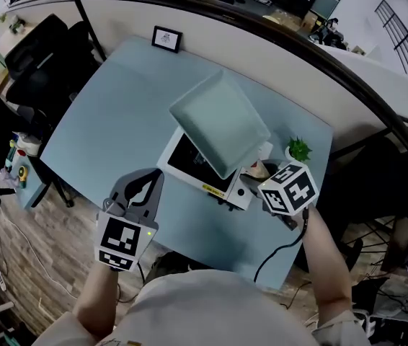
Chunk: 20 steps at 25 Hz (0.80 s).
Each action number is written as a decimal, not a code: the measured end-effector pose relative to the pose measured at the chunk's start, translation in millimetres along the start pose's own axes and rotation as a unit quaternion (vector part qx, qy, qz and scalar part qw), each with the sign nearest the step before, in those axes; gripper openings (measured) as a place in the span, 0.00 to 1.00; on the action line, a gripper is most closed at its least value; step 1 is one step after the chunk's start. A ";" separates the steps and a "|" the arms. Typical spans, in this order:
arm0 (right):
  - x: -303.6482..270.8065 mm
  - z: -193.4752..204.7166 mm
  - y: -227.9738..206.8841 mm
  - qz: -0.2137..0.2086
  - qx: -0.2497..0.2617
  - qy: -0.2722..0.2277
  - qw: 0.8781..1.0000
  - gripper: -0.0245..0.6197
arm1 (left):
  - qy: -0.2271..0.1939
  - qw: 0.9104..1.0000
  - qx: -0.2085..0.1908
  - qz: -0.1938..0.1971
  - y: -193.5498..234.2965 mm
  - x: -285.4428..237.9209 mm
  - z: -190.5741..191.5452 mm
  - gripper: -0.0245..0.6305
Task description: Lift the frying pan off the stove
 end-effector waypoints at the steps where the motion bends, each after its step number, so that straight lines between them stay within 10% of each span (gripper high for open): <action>1: 6.7 -2.8 4.5 0.003 -0.006 -0.012 1.000 0.26 | -0.003 1.000 -0.002 0.002 -0.7 -0.1 -2.6 0.04; 20: 92.0 9.6 63.4 0.088 -0.079 -0.134 0.984 0.26 | -0.023 0.999 -0.018 0.045 -27.9 -2.5 -20.3 0.04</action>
Point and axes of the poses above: the fingertips, and each gripper's own axes: x backward along the fingers, y to its left, z out of its underside, the point moved 8 cm from there along x, backward along the fingers, and after that the axes turned 12 degrees about -y, right-handed, at the moved point
